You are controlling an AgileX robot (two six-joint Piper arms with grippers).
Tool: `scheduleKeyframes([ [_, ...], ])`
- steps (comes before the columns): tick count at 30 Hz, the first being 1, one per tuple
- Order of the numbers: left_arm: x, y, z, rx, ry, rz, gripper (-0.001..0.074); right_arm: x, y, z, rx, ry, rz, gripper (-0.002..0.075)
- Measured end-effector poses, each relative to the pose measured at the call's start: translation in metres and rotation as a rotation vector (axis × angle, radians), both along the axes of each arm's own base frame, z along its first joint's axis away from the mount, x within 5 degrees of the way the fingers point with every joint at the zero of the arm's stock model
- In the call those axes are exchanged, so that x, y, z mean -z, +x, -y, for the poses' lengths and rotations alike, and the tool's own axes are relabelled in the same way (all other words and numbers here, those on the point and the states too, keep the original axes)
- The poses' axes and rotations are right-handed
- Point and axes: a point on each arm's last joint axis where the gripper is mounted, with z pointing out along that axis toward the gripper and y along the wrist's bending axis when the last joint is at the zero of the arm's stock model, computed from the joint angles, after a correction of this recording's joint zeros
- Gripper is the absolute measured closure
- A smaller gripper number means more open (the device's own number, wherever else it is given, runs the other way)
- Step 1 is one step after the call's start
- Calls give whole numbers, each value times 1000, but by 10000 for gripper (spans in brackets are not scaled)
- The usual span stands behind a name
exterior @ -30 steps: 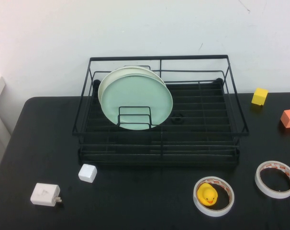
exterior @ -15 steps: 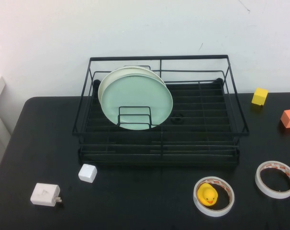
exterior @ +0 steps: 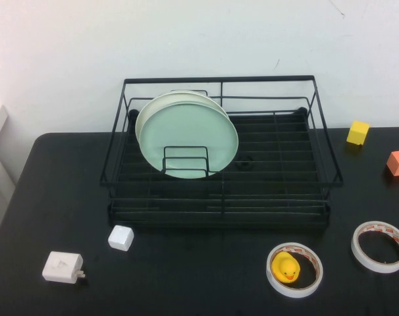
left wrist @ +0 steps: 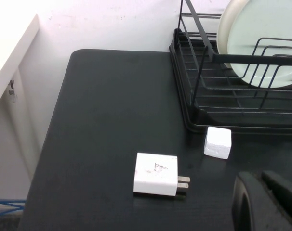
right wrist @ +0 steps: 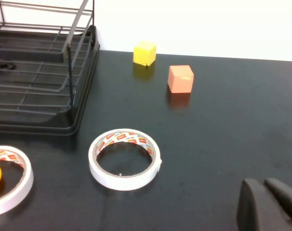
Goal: Place plate on rack
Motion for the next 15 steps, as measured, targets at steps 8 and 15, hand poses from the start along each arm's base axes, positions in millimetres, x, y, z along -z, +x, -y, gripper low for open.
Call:
scheduleKeyframes([
  [8, 0, 0, 0, -1, -2, 0, 736, 0, 0, 0, -7, -2, 2, 728],
  [15, 0, 0, 0, -1, -2, 0, 736, 0, 0, 0, -7, -4, 2, 728],
])
